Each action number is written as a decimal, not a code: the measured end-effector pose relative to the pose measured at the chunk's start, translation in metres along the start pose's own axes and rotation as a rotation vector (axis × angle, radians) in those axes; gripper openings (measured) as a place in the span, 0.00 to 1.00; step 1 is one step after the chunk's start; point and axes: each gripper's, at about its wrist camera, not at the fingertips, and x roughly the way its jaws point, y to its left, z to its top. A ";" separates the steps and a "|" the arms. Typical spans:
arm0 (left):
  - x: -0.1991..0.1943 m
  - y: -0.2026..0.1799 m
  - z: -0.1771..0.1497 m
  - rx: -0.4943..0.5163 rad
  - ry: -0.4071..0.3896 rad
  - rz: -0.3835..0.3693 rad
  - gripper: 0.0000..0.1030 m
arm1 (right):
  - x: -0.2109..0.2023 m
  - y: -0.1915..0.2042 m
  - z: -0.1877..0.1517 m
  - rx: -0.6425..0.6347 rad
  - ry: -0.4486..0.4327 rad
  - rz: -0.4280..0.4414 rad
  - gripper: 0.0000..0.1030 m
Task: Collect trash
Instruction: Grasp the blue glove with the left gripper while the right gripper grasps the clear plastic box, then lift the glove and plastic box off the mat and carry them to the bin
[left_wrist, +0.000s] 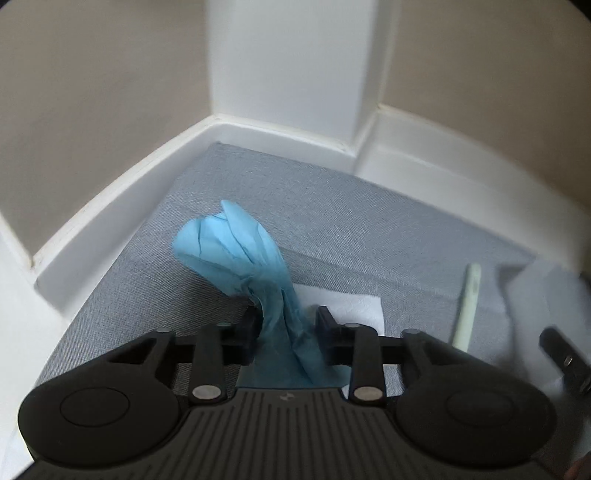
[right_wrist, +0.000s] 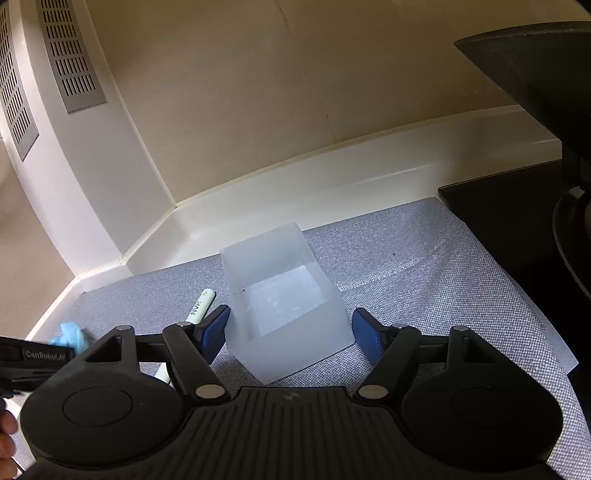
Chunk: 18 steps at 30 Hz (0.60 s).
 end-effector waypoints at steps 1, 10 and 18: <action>-0.006 0.003 0.000 -0.001 -0.024 0.012 0.28 | -0.001 0.001 0.000 -0.004 -0.006 0.001 0.68; -0.084 0.031 -0.007 -0.042 -0.175 -0.014 0.28 | -0.018 0.002 0.004 -0.003 -0.097 0.052 0.65; -0.103 0.046 -0.046 -0.015 -0.125 0.004 0.30 | -0.017 0.007 0.000 -0.010 -0.066 0.087 0.65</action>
